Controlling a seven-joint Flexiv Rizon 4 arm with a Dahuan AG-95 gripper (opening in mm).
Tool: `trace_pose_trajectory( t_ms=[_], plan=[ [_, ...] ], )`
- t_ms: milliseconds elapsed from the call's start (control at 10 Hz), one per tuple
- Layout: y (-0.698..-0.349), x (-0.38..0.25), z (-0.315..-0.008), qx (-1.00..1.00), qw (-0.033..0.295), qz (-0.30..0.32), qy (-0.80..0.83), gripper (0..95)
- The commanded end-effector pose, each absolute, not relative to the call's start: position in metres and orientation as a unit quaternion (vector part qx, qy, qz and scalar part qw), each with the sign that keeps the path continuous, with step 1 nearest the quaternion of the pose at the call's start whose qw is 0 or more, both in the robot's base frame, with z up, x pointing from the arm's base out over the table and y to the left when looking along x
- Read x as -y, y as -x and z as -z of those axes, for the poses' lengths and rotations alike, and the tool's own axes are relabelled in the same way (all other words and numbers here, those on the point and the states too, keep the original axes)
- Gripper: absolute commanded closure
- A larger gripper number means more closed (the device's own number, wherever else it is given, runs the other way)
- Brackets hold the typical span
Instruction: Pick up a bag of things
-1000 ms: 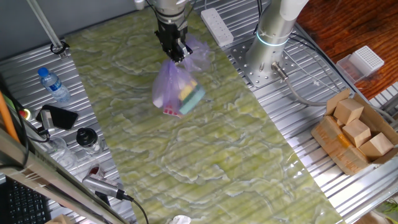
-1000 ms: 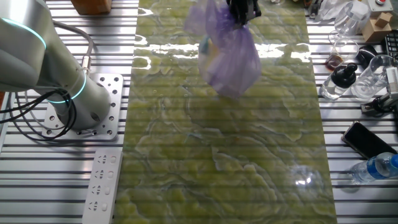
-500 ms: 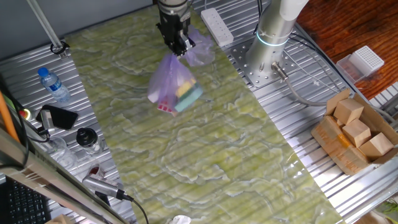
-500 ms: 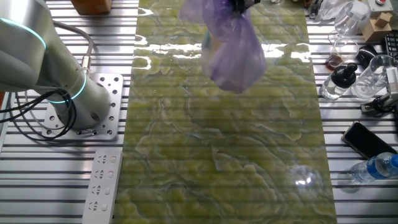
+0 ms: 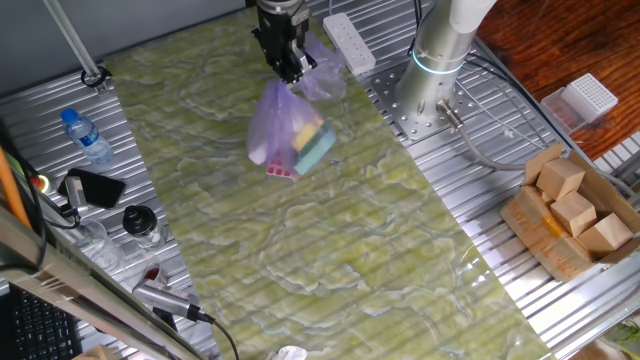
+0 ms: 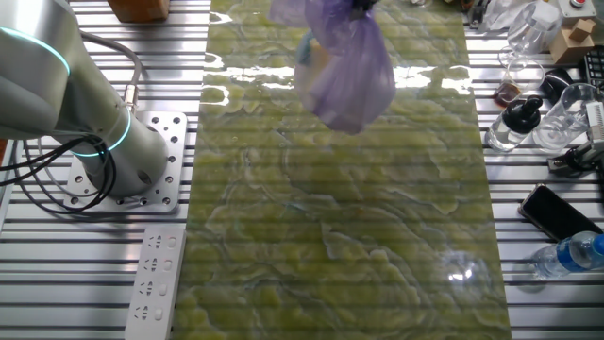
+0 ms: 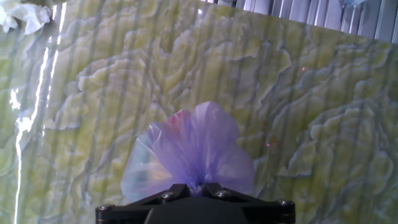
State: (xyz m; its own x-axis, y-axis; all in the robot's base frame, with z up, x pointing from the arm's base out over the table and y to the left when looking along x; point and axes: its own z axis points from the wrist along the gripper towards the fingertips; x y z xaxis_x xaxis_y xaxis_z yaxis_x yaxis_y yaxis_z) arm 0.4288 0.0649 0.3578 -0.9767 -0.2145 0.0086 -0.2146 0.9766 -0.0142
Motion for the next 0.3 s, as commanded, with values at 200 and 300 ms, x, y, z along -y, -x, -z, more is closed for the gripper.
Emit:
trace_pose_trajectory(
  t_ms=[200,300],
  plan=[
    [-0.4267,-0.0661,-0.362,0.994,0.009,-0.004,-0.11,95.0],
    [-0.4267,-0.0661,-0.3619,0.993,0.01,-0.001,-0.115,95.0]
  ],
)
